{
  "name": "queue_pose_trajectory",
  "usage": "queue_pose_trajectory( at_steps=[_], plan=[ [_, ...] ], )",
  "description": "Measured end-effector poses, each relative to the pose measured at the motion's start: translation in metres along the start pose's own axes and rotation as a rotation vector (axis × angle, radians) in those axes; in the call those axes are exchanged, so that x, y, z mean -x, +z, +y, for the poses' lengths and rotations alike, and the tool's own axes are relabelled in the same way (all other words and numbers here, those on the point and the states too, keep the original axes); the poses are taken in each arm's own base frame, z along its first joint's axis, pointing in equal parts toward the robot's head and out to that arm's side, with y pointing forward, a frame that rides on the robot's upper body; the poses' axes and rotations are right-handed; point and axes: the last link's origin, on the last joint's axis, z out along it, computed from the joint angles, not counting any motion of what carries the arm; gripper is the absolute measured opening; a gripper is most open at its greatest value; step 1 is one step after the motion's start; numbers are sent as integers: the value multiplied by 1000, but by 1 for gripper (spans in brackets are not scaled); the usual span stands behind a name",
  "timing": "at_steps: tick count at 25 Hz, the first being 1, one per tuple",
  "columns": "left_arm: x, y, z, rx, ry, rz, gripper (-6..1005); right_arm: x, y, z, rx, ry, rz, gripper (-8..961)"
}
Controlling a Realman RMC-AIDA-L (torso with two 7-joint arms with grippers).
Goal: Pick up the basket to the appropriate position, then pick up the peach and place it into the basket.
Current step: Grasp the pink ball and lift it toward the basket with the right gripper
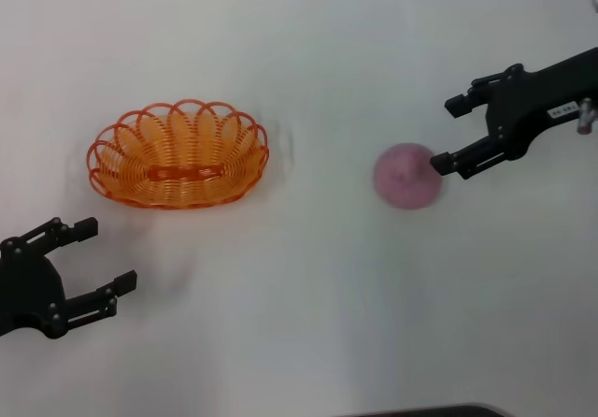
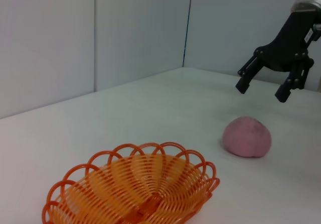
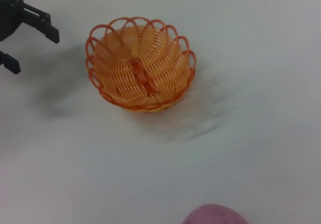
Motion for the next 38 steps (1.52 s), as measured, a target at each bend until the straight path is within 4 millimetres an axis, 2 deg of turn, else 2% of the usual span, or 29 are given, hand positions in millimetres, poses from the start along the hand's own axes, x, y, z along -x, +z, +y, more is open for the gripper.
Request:
queue_pose_trajectory(
  at_steps=[13,28,38],
  plan=[
    [1,0,-1,-2,-7,-7,840,18,39,0,23,22,180,883],
    [-2,0,-4,-3,-12,-12,841,13,59,-1,5,33,243,840],
    [-2,0,-4,-3,-12,-12,840,15,62,1,16,34,242,812]
  ],
)
